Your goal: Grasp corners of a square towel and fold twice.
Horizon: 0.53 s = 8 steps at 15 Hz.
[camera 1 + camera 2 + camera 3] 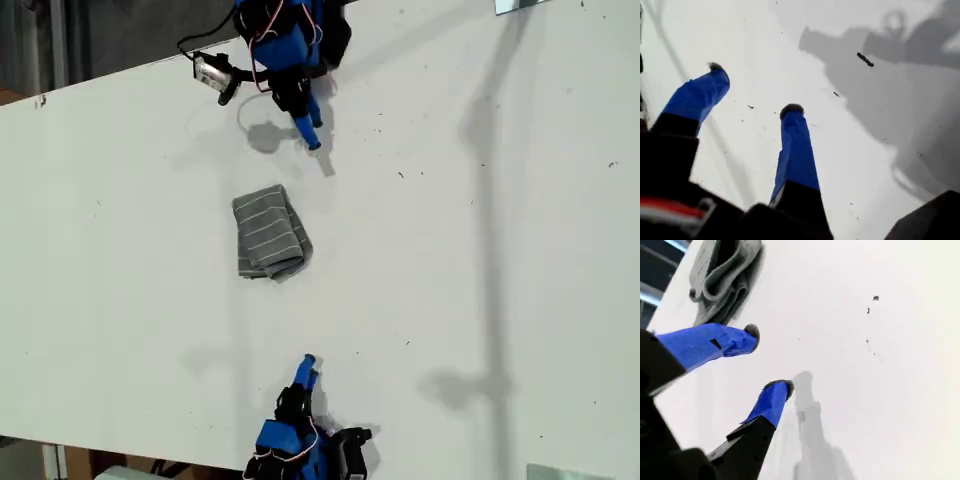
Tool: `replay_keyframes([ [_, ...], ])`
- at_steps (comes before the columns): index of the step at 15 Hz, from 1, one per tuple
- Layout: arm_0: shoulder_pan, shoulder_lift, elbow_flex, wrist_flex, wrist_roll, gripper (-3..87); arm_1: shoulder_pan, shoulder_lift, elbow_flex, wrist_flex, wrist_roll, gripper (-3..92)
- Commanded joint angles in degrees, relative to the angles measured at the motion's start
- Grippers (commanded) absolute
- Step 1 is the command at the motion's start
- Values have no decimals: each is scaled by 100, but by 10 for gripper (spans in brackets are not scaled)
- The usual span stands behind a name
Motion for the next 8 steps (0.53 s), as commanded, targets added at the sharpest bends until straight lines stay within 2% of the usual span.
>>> replay_keyframes([
  [1,316,26,35,-26,1450,160,-343,-35,35,-35,483,234],
  [3,308,26,35,-26,1503,154,-905,-35,53,-123,958,233],
  [6,308,26,35,-26,1503,150,-1055,-35,-9,-97,844,232],
  [7,308,26,35,-26,1503,148,-976,-35,-9,0,369,232],
  [8,308,26,35,-26,1503,145,-888,-35,-9,220,-615,232],
])
